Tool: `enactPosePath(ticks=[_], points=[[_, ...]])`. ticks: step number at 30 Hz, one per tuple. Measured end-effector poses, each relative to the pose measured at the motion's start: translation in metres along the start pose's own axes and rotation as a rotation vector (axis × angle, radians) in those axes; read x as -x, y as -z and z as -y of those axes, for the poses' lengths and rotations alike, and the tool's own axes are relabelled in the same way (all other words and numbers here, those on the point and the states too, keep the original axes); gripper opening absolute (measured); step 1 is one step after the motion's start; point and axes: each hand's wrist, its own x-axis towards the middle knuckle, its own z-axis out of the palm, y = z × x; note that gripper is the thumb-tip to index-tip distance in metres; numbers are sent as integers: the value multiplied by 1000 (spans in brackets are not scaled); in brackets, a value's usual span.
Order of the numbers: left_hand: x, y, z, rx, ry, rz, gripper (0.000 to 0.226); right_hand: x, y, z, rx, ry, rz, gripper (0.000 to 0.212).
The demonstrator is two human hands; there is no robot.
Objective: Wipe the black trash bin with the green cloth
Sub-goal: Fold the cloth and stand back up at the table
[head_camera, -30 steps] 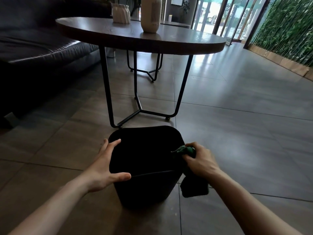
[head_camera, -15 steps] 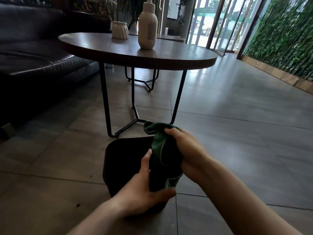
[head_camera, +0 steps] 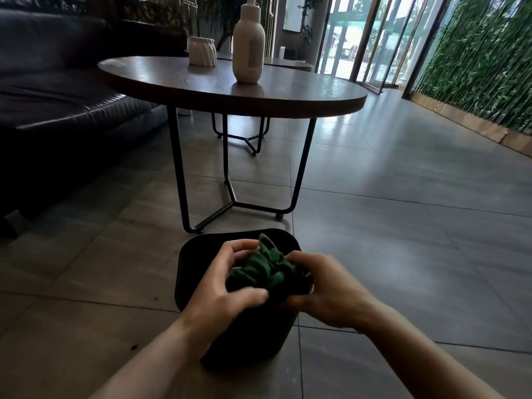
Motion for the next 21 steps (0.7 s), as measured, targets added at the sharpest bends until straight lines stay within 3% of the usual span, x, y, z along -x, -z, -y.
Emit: enactPosePath(ticks=[3,7,13,21], points=[[2,-7,-2,-458,-275,-65,87,0,-7,-2,280,80,-99,46],[1,-5,6,-741,-431,3,91,1,-18,-7,420,199,-128,44],[0,-3,8,-951,-442,14,68,5,-25,-11,340,163,-138,43],[28,-13,-18,-1002,-265,105,67,31,-23,8,347,90,-35,43]])
